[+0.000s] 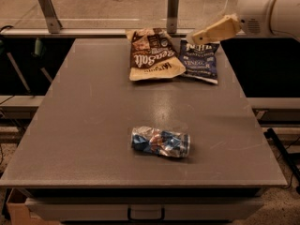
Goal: Move brown chip bag near blue chip bag
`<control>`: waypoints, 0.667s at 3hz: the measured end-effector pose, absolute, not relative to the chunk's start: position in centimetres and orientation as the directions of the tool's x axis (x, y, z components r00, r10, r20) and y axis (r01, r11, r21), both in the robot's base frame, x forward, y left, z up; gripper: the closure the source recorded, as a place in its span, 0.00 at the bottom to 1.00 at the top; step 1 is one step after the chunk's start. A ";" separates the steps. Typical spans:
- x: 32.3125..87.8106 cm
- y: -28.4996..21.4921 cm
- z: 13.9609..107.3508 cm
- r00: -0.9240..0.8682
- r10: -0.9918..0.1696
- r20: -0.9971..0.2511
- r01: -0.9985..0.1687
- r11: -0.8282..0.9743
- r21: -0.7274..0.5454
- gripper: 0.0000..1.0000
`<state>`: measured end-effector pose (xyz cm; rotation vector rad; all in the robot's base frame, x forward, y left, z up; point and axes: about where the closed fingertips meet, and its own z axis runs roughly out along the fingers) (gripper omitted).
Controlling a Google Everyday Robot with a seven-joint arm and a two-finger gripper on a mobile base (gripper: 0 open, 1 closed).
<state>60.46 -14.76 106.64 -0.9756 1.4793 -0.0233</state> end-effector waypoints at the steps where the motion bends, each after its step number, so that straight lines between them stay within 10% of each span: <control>1: 58.2 -14.5 108.8 0.217 -0.538 -0.815 -0.516 0.645 -0.563 0.00; 2: 58.5 -14.5 108.8 0.211 -0.537 -0.817 -0.507 0.654 -0.561 0.00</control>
Offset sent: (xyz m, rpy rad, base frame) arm -0.0122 -0.0027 0.0150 0.0454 -0.0487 -0.0211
